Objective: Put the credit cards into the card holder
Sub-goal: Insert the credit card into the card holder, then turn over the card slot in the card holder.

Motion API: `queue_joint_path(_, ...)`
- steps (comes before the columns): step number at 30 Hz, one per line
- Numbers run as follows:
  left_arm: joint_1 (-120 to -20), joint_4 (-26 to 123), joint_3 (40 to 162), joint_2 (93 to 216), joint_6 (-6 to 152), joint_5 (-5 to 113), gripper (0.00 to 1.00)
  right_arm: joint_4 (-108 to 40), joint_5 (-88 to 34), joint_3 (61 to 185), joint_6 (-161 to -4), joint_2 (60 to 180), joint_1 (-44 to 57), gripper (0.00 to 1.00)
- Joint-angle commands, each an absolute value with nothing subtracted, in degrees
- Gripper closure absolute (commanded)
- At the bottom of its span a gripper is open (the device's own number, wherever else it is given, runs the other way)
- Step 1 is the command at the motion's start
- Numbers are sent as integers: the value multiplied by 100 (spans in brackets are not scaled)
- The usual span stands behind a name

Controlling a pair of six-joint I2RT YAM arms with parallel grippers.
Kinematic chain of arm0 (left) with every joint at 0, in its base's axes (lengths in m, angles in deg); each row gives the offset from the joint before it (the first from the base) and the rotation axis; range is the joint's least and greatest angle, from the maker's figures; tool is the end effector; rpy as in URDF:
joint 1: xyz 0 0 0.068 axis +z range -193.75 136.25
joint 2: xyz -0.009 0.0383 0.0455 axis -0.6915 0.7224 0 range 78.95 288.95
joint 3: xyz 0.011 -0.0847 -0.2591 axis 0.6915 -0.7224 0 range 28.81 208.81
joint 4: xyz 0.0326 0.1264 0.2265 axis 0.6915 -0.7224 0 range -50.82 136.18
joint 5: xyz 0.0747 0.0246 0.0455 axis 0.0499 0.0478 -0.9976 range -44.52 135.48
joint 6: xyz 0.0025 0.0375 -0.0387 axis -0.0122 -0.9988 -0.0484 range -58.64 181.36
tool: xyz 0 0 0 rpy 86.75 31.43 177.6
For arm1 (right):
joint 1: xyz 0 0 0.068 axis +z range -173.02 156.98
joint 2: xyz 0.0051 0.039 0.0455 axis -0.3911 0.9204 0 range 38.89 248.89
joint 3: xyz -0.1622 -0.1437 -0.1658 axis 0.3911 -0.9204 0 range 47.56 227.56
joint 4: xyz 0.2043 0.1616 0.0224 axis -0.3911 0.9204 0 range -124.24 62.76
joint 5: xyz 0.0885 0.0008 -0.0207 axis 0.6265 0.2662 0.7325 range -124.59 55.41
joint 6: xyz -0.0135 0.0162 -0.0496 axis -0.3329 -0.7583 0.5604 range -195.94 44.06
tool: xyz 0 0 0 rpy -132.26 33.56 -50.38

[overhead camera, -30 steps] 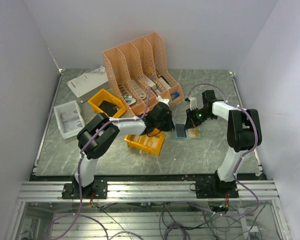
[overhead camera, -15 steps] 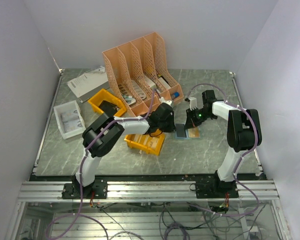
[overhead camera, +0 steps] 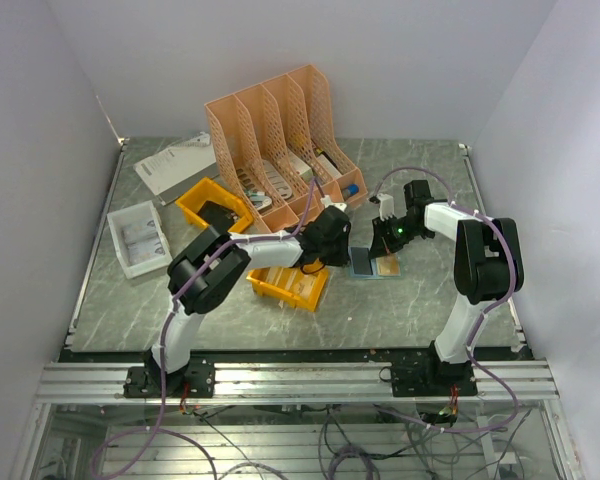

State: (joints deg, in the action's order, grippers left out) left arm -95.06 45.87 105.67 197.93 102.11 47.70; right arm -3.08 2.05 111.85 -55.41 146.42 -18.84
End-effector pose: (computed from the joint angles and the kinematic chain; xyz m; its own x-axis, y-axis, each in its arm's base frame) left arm 0.2806 -0.3527 0.1507 -0.8403 0.0057 -0.5421 0.3291 0.8000 -0.5016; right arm 0.3441 0.0465 0.1424 -0.8229 -0.3424 -0.4535 -0.5417 0.7138 0.4439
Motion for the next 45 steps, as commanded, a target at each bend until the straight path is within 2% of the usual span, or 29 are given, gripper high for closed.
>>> queue_joint_path(1,-9561,4340,10779,19965,10095,4669,93,-291,22,11227,-5489,14796,-1880,100)
queue_joint_path(36,-9835,3234,11883,20367,9570,4547,93,-286,127,11233,-5482,14728,-1872,99)
queue_joint_path(45,-9826,3435,11568,20029,9680,4282,93,-304,158,11210,-5479,14707,-1872,97)
